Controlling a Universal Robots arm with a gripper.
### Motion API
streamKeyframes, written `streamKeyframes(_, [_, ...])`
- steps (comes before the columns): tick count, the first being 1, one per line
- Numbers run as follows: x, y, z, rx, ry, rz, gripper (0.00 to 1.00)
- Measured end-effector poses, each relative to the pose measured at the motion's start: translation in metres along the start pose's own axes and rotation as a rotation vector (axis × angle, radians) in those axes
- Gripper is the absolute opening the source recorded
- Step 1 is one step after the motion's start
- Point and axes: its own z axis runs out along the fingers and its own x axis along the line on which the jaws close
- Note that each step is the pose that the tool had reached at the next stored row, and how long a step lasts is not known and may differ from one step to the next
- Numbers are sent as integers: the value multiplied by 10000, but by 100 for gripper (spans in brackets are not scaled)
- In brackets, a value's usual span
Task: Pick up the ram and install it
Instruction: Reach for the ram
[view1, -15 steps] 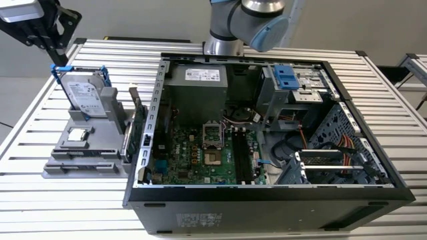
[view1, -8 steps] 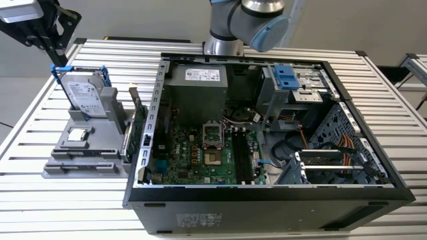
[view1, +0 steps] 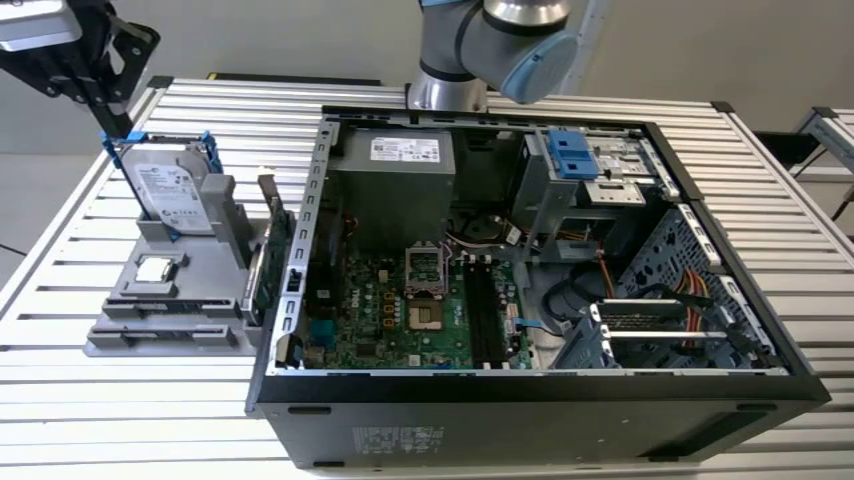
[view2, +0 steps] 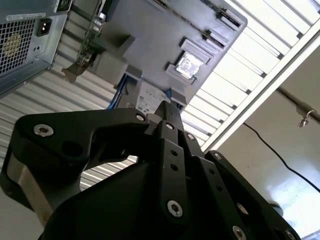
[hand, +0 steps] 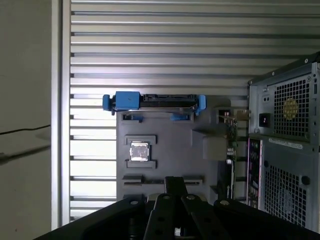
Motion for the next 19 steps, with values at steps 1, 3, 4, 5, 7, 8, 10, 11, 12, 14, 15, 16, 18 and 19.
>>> streamKeyframes(1, [0,-8,-1,0,2,0,0])
streamKeyframes(3, [0,-24,-2,1,6,1,0])
streamKeyframes(4, [0,-31,-2,0,8,1,0])
streamKeyframes(5, [0,-40,-2,0,10,1,0])
streamKeyframes(7, [0,-57,-3,0,13,1,0])
streamKeyframes(8, [0,-65,-3,0,15,2,0])
streamKeyframes(10, [0,-85,-5,0,20,2,0])
streamKeyframes(11, [-1,-95,-5,0,22,2,0])
streamKeyframes(12, [-1,-103,-5,0,25,2,0])
streamKeyframes(14, [-1,-123,-6,0,31,2,0])
streamKeyframes(15, [-1,-133,-6,0,33,2,0])
streamKeyframes(16, [-1,-142,-7,1,35,2,0])
streamKeyframes(18, [-1,-162,-8,0,41,2,0])
streamKeyframes(19, [-1,-169,-8,0,43,3,0])
